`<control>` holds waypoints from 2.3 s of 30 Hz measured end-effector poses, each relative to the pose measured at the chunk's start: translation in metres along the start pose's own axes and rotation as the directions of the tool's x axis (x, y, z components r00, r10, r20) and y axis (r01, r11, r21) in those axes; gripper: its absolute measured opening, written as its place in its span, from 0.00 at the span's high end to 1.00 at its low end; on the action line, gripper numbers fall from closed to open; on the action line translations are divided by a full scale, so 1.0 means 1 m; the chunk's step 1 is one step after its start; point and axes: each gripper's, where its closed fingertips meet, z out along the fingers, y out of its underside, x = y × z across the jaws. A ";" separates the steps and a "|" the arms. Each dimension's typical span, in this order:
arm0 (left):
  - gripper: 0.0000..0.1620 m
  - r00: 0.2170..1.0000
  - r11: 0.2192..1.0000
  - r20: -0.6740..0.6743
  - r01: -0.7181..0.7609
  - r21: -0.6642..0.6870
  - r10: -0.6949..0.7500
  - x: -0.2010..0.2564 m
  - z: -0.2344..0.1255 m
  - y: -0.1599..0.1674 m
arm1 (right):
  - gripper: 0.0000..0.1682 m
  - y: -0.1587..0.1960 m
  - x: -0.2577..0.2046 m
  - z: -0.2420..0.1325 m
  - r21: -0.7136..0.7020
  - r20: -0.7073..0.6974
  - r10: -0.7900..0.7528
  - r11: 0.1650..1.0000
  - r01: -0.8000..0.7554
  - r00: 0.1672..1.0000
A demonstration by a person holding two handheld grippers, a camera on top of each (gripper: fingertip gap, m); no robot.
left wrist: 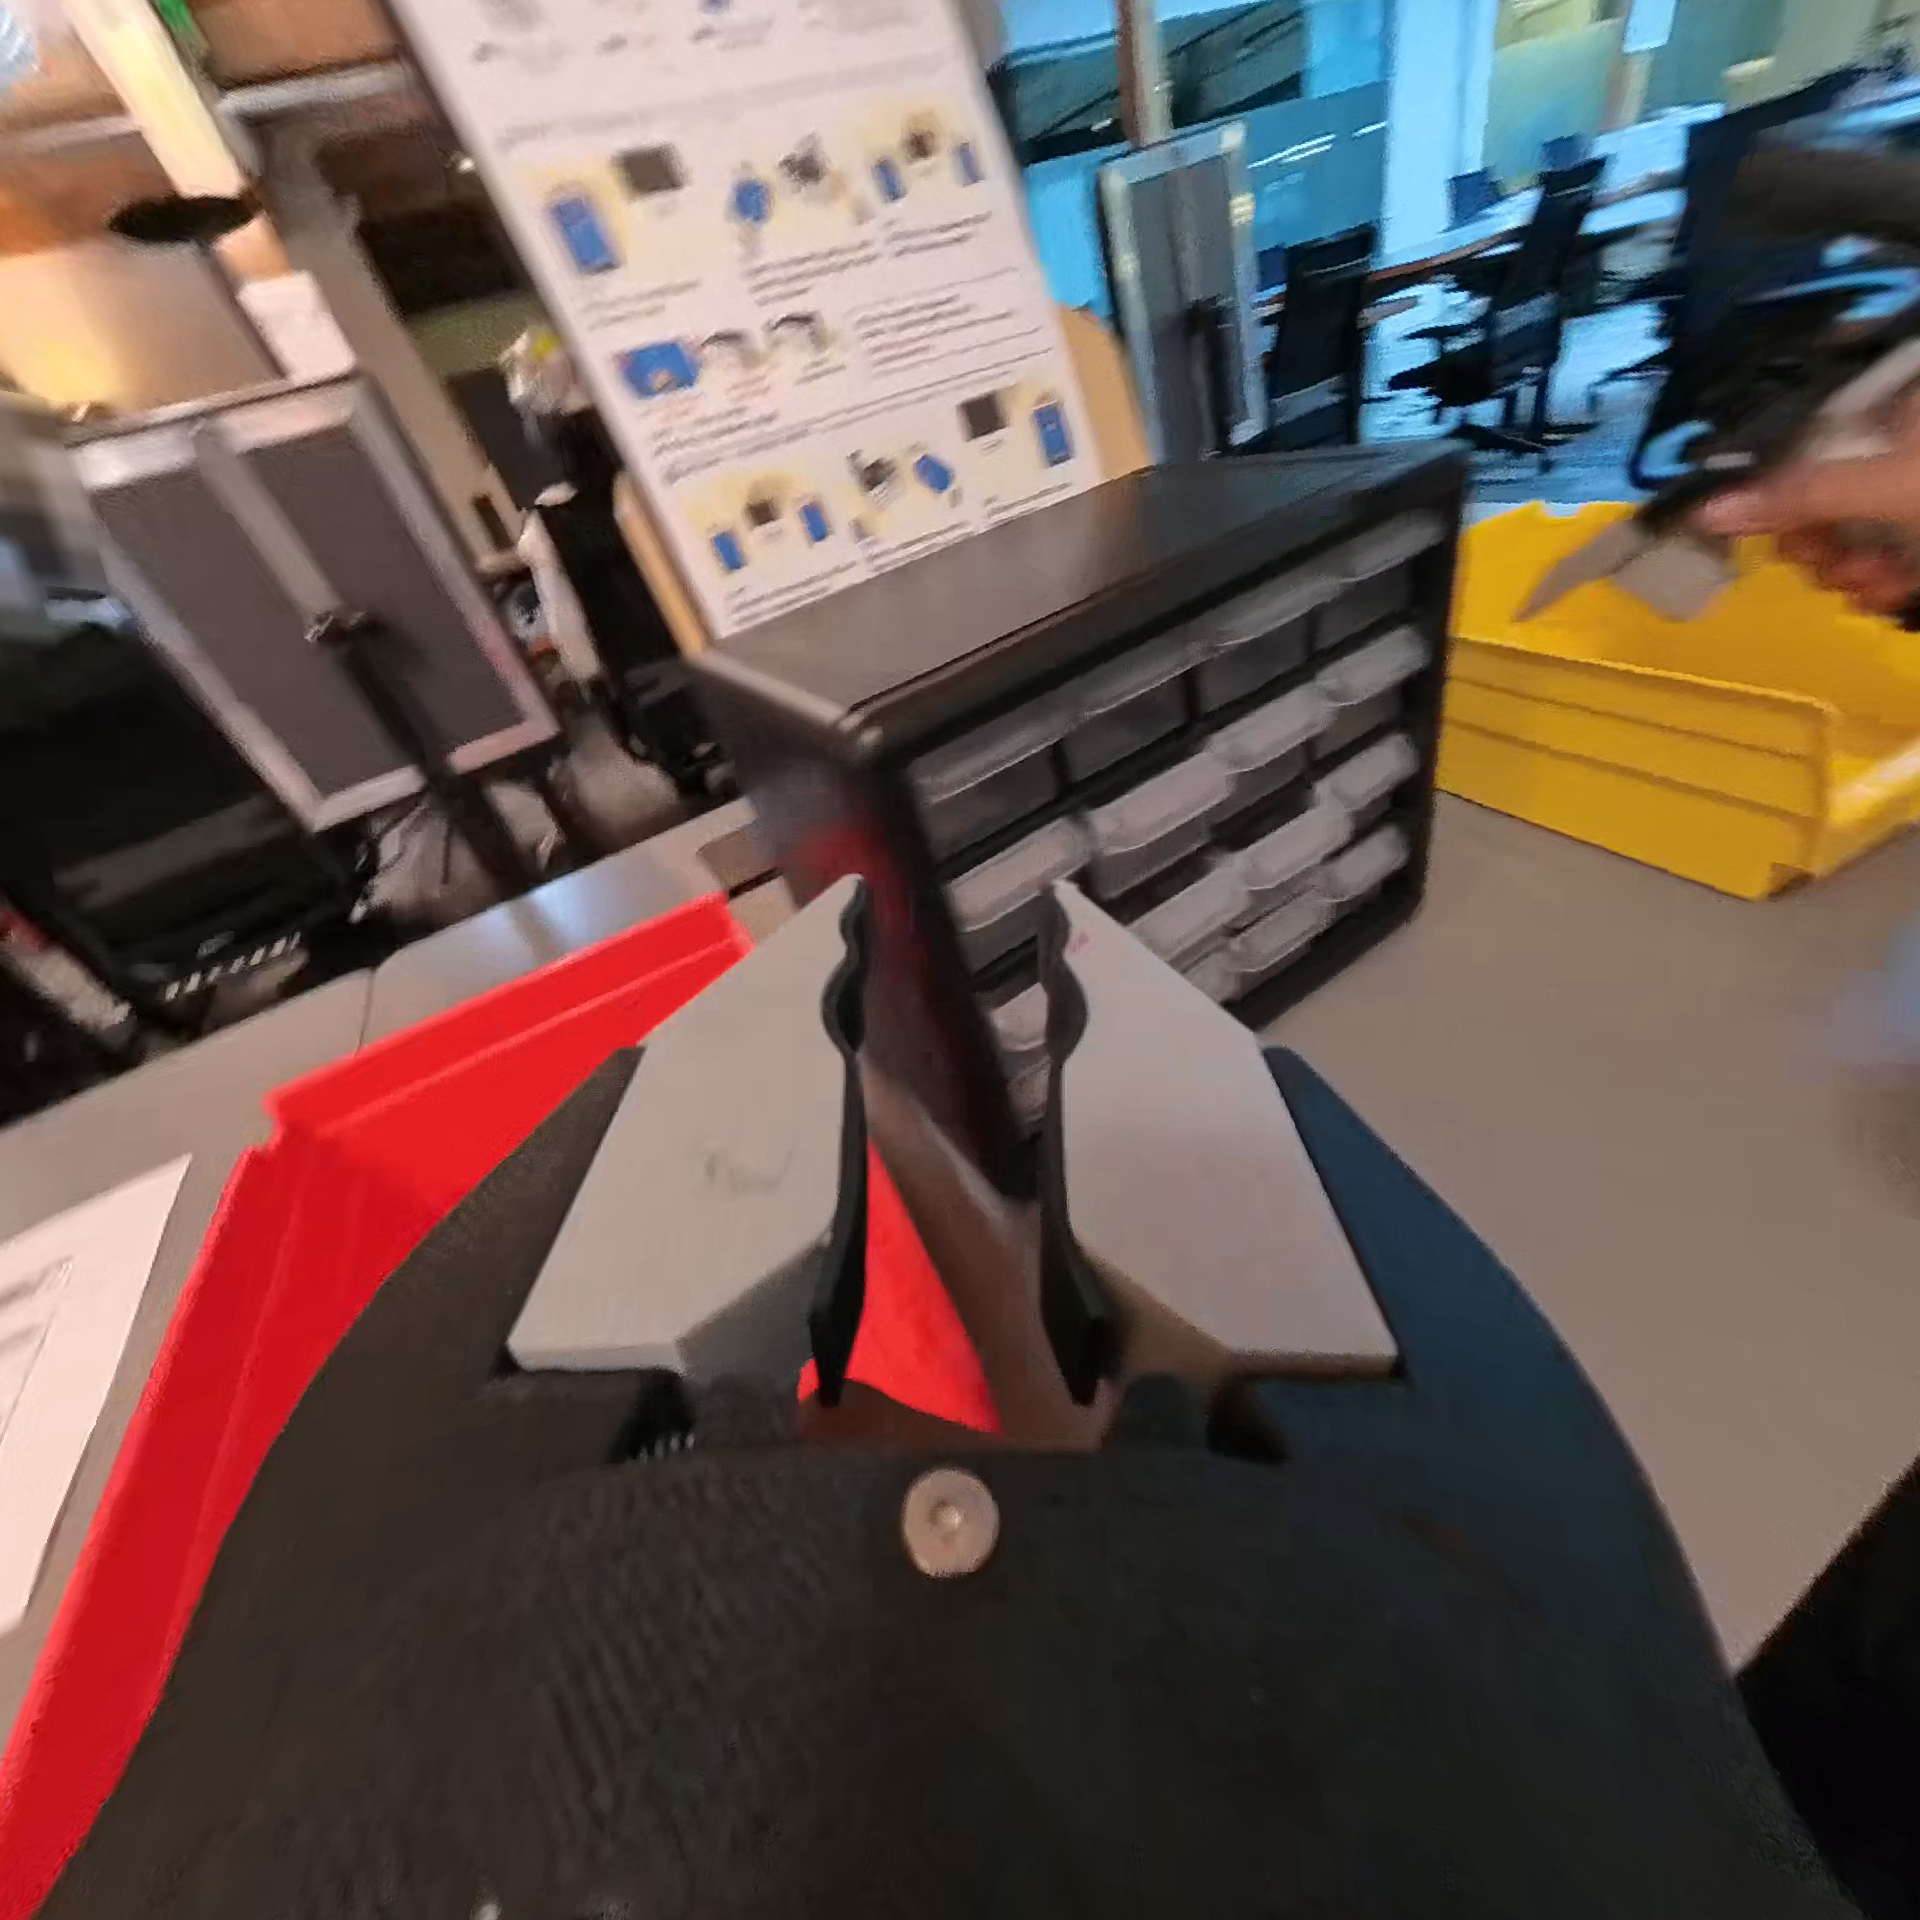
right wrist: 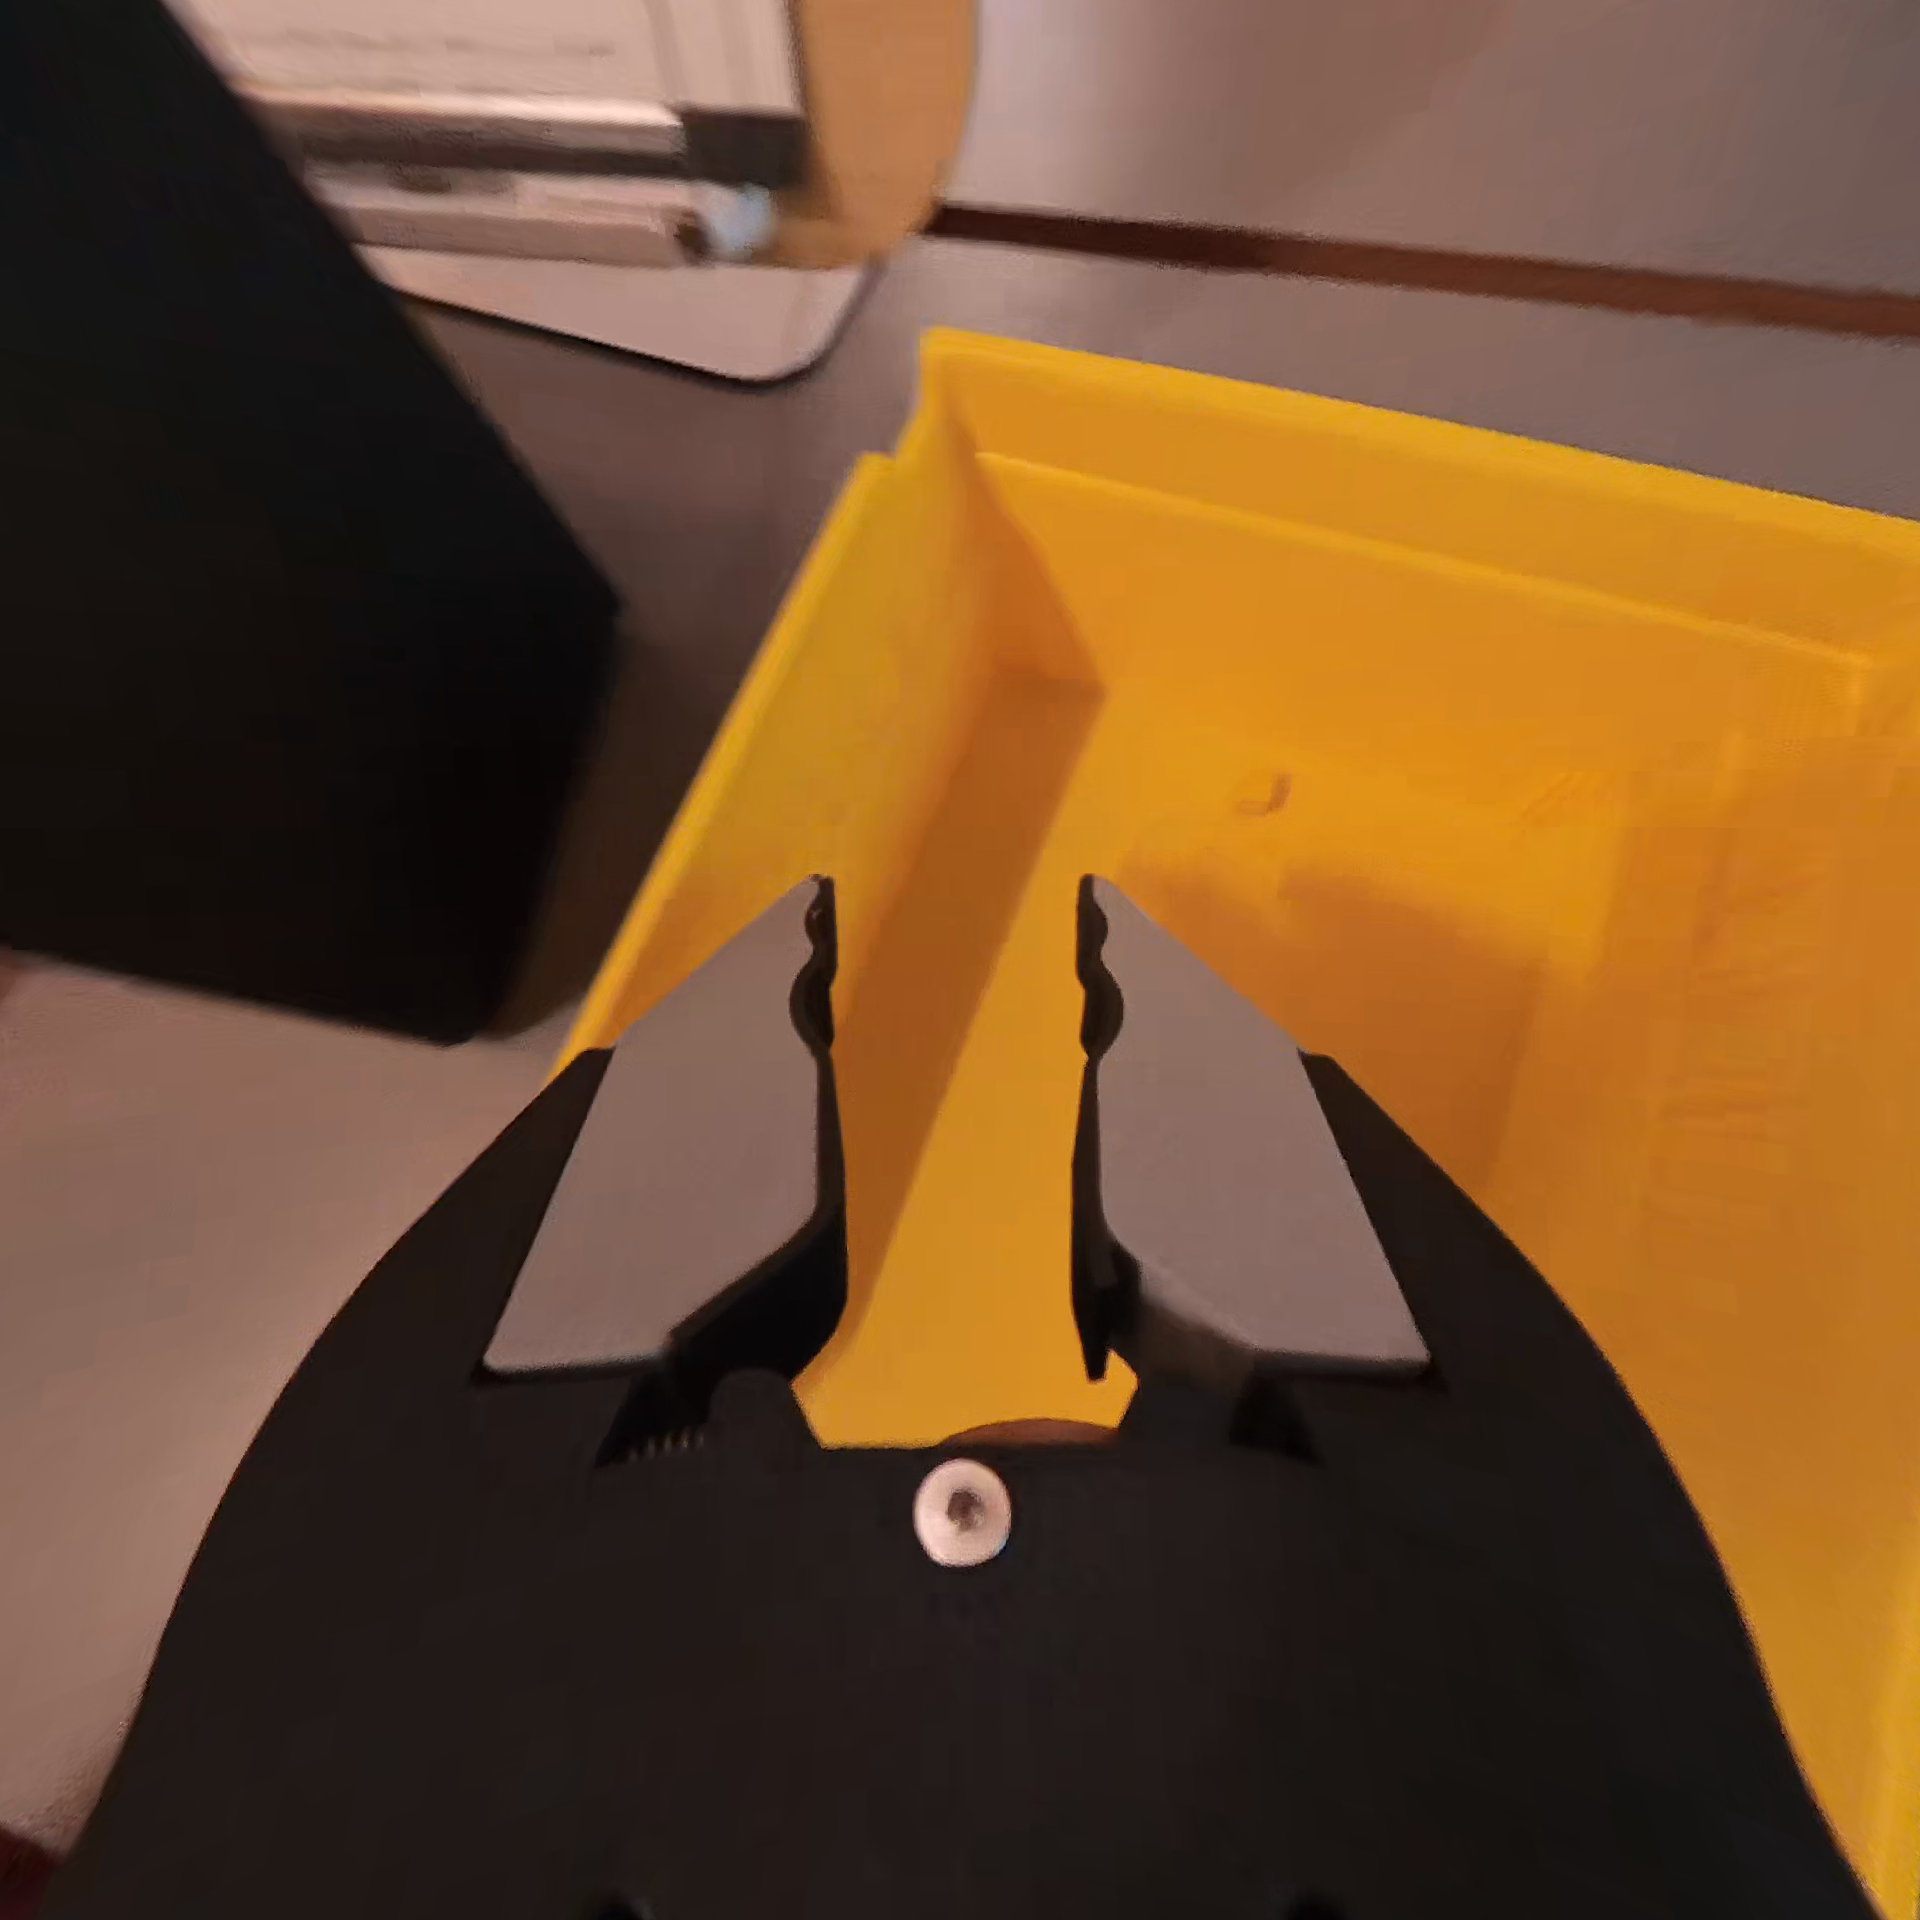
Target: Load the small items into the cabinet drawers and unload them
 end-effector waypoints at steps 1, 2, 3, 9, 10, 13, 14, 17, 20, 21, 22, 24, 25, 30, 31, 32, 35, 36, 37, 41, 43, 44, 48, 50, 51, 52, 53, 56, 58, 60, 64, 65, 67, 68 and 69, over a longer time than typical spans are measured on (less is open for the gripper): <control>0.81 0.999 0.999 0.043 0.029 -0.017 -0.028 -0.014 -0.001 0.006 | 0.74 0.001 -0.012 -0.014 0.045 0.016 -0.016 0.999 0.016 1.000; 0.79 0.995 0.998 0.084 0.051 -0.029 -0.049 -0.028 -0.003 0.011 | 0.74 0.002 -0.024 -0.028 0.086 0.032 -0.029 0.996 0.026 0.999; 0.79 0.990 0.997 0.120 0.072 -0.038 -0.067 -0.040 -0.004 0.017 | 0.74 0.003 -0.036 -0.042 0.127 0.052 -0.038 0.991 0.031 0.998; 0.77 0.944 0.963 0.288 0.215 -0.165 -0.162 -0.096 -0.008 0.071 | 0.71 0.021 -0.122 -0.097 0.256 0.261 -0.156 0.963 0.087 0.953; 0.76 0.935 0.952 0.308 0.241 -0.187 -0.176 -0.104 -0.008 0.082 | 0.70 0.023 -0.132 -0.103 0.267 0.271 -0.187 0.957 0.113 0.944; 0.70 0.929 0.917 0.295 0.304 -0.258 -0.225 -0.108 -0.004 0.108 | 0.69 0.026 -0.156 -0.121 0.302 0.289 -0.273 0.936 0.183 0.918; 0.69 0.929 0.910 0.294 0.307 -0.279 -0.224 -0.108 -0.002 0.113 | 0.69 0.028 -0.163 -0.128 0.309 0.298 -0.301 0.928 0.207 0.906; 0.69 0.950 0.897 0.259 0.260 -0.357 -0.172 -0.106 0.011 0.120 | 0.69 0.031 -0.169 -0.146 0.354 0.290 -0.349 0.904 0.239 0.891; 0.68 0.971 0.855 0.204 0.207 -0.476 -0.121 -0.111 0.034 0.127 | 0.70 0.035 -0.168 -0.159 0.373 0.307 -0.367 0.895 0.244 0.878; 0.69 0.976 0.833 0.193 0.189 -0.520 -0.102 -0.116 0.042 0.131 | 0.70 0.035 -0.167 -0.163 0.380 0.311 -0.366 0.894 0.238 0.877; 0.69 0.979 0.806 0.184 0.175 -0.565 -0.084 -0.121 0.050 0.136 | 0.70 0.035 -0.165 -0.166 0.385 0.317 -0.366 0.893 0.234 0.875; 0.69 0.981 0.746 0.182 0.173 -0.643 -0.070 -0.134 0.065 0.151 | 0.70 0.034 -0.163 -0.173 0.398 0.326 -0.366 0.890 0.224 0.872; 0.69 0.982 0.710 0.177 0.176 -0.682 -0.074 -0.138 0.072 0.160 | 0.70 0.032 -0.162 -0.176 0.408 0.323 -0.364 0.886 0.219 0.873; 0.69 0.984 0.555 0.172 0.163 -0.816 -0.036 -0.154 0.091 0.200 | 0.70 0.032 -0.157 -0.186 0.429 0.310 -0.377 0.875 0.225 0.873; 0.69 0.984 0.536 0.172 0.164 -0.828 -0.035 -0.156 0.093 0.205 | 0.70 0.033 -0.158 -0.188 0.432 0.318 -0.381 0.874 0.225 0.868; 0.68 0.984 0.522 0.173 0.166 -0.836 -0.036 -0.157 0.095 0.209 | 0.70 0.033 -0.160 -0.190 0.434 0.330 -0.384 0.873 0.222 0.863; 0.68 0.985 0.489 0.167 0.164 -0.857 -0.038 -0.158 0.099 0.221 | 0.70 0.034 -0.161 -0.195 0.446 0.342 -0.389 0.868 0.217 0.855; 0.68 0.985 0.476 0.166 0.166 -0.864 -0.041 -0.158 0.100 0.226 | 0.70 0.034 -0.161 -0.196 0.447 0.340 -0.391 0.867 0.219 0.855; 0.68 0.985 0.464 0.168 0.170 -0.869 -0.045 -0.159 0.100 0.230 | 0.70 0.035 -0.161 -0.196 0.446 0.339 -0.393 0.867 0.221 0.855; 0.87 0.983 0.466 0.164 0.183 -0.865 -0.081 -0.155 0.104 0.237 | 0.70 0.035 -0.159 -0.197 0.449 0.333 -0.396 0.865 0.225 0.856; 0.88 0.984 0.487 0.150 0.178 -0.855 -0.095 -0.153 0.106 0.235 | 0.70 0.035 -0.158 -0.198 0.451 0.333 -0.394 0.864 0.222 0.857; 0.88 0.985 0.498 0.140 0.170 -0.851 -0.097 -0.152 0.106 0.234 | 0.70 0.035 -0.159 -0.199 0.452 0.336 -0.392 0.865 0.219 0.856; 0.88 0.989 0.603 0.142 0.129 -0.788 -0.025 -0.159 0.105 0.213 | 0.70 0.037 -0.162 -0.200 0.451 0.345 -0.399 0.864 0.223 0.850; 0.88 0.992 0.692 0.122 0.079 -0.717 0.013 -0.158 0.105 0.190 | 0.70 0.039 -0.169 -0.203 0.457 0.370 -0.409 0.862 0.220 0.834; 0.88 0.994 0.741 0.103 0.048 -0.670 0.029 -0.154 0.103 0.174 | 0.70 0.039 -0.173 -0.204 0.460 0.389 -0.412 0.862 0.214 0.824; 0.88 0.996 0.794 0.074 0.008 -0.607 0.046 -0.146 0.102 0.154 | 0.70 0.040 -0.178 -0.206 0.463 0.413 -0.415 0.862 0.206 0.811; 0.88 0.997 0.852 0.035 -0.042 -0.522 0.071 -0.134 0.099 0.130 | 0.70 0.041 -0.184 -0.207 0.465 0.441 -0.418 0.863 0.196 0.794; 0.88 0.961 0.963 -0.150 -0.250 -0.106 0.233 -0.063 0.075 0.037 | 0.70 0.045 -0.204 -0.212 0.463 0.536 -0.426 0.870 0.168 0.729; 0.88 0.880 0.908 -0.261 -0.337 0.248 0.398 0.010 0.036 -0.020 | 0.70 0.048 -0.219 -0.216 0.461 0.598 -0.433 0.874 0.152 0.674; 0.88 0.822 0.818 -0.281 -0.333 0.468 0.496 0.068 -0.003 -0.055 | 0.70 0.052 -0.237 -0.222 0.459 0.666 -0.439 0.878 0.133 0.603; 0.88 0.752 0.679 -0.295 -0.264 0.685 0.590 0.160 -0.056 -0.081 | 0.70 0.063 -0.278 -0.238 0.416 0.818 -0.407 0.907 0.070 0.406; 0.88 0.735 0.656 -0.303 -0.247 0.713 0.606 0.178 -0.065 -0.081 | 0.70 0.066 -0.287 -0.242 0.398 0.848 -0.391 0.915 0.057 0.356; 0.88 0.719 0.609 -0.299 -0.213 0.764 0.627 0.204 -0.079 -0.084 | 0.70 0.073 -0.304 -0.247 0.359 0.894 -0.357 0.932 0.043 0.270; 0.88 0.702 0.596 -0.311 -0.200 0.777 0.641 0.215 -0.083 -0.086 | 0.70 0.076 -0.310 -0.249 0.340 0.911 -0.340 0.940 0.041 0.234; 0.88 0.687 0.591 -0.310 -0.213 0.778 0.657 0.222 -0.083 -0.086 | 0.70 0.079 -0.316 -0.250 0.321 0.925 -0.322 0.946 0.041 0.199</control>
